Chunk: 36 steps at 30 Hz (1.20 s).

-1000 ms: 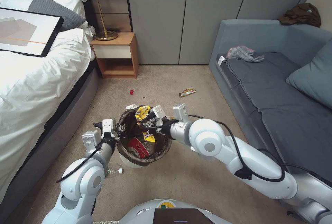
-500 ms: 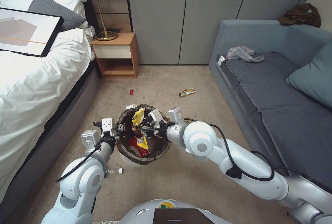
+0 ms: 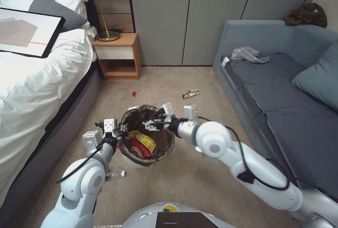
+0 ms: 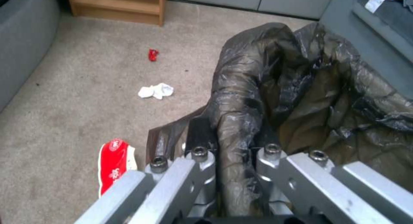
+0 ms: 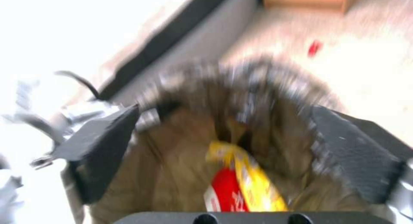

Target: Pick up the trash bin, then pick up the garbage from the floor and place it into the trash bin.

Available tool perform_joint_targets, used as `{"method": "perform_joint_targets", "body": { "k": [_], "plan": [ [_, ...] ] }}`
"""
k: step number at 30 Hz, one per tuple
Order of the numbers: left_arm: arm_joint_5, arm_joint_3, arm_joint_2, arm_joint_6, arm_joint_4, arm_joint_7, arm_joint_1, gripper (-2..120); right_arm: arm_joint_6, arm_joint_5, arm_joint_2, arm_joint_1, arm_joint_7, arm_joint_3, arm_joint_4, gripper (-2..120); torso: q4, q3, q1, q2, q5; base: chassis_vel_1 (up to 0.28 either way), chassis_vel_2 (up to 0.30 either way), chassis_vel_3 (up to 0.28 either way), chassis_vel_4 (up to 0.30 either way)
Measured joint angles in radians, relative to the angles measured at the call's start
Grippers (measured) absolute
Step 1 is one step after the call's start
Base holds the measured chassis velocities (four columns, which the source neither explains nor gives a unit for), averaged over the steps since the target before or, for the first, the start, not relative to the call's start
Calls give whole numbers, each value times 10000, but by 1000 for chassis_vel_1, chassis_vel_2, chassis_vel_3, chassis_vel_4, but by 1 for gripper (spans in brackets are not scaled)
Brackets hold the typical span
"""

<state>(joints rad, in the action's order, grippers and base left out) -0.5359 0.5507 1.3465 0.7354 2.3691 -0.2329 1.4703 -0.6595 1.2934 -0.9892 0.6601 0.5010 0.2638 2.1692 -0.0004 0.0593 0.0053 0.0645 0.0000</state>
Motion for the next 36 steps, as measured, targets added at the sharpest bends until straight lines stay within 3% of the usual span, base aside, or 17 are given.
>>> {"method": "perform_joint_targets", "body": {
  "k": [1,4,5,8,9,12,13,15,18,20,21,24,28,34,36],
  "plan": [
    [0,0,0,0,0,0,0,6,0,0,0,0,0,0,0,96,0,0,0,0,0,0,0,0,0],
    [70,21,-8,0,-34,81,1,6,3,315,495,483,-57,-1602,1161,100,-1,0,0,0,1,0,0,0,0],
    [70,21,-8,0,-34,81,1,6,3,315,495,483,-57,-1602,1161,100,-1,0,0,0,1,0,0,0,0],
    [91,28,61,0,-67,125,-29,6,286,-683,915,1950,-44,-4269,2039,100,0,0,0,0,0,0,0,0,0],
    [91,28,61,0,-67,125,-29,6,286,-683,915,1950,-44,-4269,2039,100,0,0,0,0,0,0,0,0,0],
    [-102,36,64,0,-66,-52,-24,6,749,-3304,488,3909,-575,-6970,1768,100,0,-1,0,1,2,0,0,0,0],
    [-102,36,64,0,-66,-52,-24,6,749,-3304,488,3909,-575,-6970,1768,100,0,-1,0,1,2,0,0,0,0],
    [-168,49,30,0,-52,-121,-21,6,1775,-5714,157,5242,-1533,-7874,1328,100,-3,0,0,0,4,0,0,0,0],
    [-163,54,18,0,-41,-143,5,6,2750,-7262,-324,6128,-2045,-8360,957,100,-6,-1,0,1,3,0,0,0,0],
    [-146,45,17,-1,-27,-205,86,6,4588,-9016,-1460,6851,-2438,-8658,222,100,-3,-1,0,0,3,0,0,0,0],
    [-146,45,17,-1,-27,-205,86,6,4588,-9016,-1460,6851,-2438,-8658,222,100,-3,-1,0,0,3,0,0,0,0],
    [-168,-8,50,-1,59,-320,179,6,6315,-11683,-2922,7075,-2822,-8982,-745,100,0,0,-1,0,2,0,0,0,0],
    [-167,-20,52,-1,122,-331,252,6,6709,-12581,-3608,7406,-2995,-9076,-1137,100,-2,0,0,0,0,0,0,0,0],
    [46,-48,105,-14,151,-281,357,6,7121,-13599,-3993,7736,-3135,-9123,-1482,100,0,0,0,1,-3,0,0,0,0],
    [336,-44,147,-149,138,39,448,6,7184,-13654,-4149,7887,-3151,-9112,-1496,100,0,0,0,0,-1,0,0,0,0]
  ]
}}
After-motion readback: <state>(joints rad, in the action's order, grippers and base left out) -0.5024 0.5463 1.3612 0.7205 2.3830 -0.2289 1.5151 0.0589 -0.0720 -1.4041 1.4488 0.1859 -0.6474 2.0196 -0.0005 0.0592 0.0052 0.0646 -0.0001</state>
